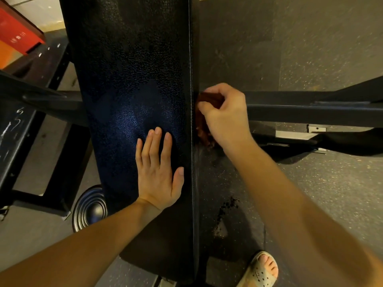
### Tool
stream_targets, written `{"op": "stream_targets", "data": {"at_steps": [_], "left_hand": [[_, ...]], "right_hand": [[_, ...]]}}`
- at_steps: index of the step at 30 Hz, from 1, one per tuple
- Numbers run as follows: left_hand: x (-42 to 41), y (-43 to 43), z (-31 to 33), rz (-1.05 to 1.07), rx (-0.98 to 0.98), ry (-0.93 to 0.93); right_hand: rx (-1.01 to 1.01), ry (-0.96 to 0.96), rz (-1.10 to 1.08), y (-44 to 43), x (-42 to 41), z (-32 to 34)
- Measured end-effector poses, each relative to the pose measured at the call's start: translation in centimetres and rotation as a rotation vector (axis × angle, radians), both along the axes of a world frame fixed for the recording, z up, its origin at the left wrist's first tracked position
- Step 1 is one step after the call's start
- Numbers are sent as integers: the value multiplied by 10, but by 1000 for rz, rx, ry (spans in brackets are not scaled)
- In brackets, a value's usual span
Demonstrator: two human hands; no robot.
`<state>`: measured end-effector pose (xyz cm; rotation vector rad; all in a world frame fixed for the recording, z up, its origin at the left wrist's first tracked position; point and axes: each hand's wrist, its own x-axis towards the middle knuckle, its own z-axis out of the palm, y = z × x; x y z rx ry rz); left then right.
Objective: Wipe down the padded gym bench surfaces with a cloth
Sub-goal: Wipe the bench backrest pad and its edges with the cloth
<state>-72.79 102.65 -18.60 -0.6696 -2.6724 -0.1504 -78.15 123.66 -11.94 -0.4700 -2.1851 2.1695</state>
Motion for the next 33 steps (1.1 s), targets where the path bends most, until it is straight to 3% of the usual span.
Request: {"op": "stream_targets", "data": {"at_steps": [2,4,7,10,18,23,25,28,30,33], "left_hand": [[0,0,0,-8,12,-3],[0,-1,0,-5,13,1],[0,-1,-1,-2,17,-6],[1,-2,-1,-4,18,-13],[1,-1,0,0,13,-14],[0,-2,0,6,5,-24],[1,-2,0,12,2,-25],[0,-2,0,4,1,-15],[-1,-2,0,8,1,-8],[0,-3,-1,8,10,-17]], "right_hand": [[-95,-96,-23,8,5,5],[-230,-201,-178,20,16,8],[-605,-179,-544,31,10,18],[-863,-153,-562,20,-11,26],[-297,-64,-62,14,-11,17],[-93,-328,273,-4,54,-7],[-92,-301,247,-2,48,-9],[-84,-25,-22,3,0,6],[-45,97,-93,-5,-6,4],[32,-75,129,-15,45,-29]]}}
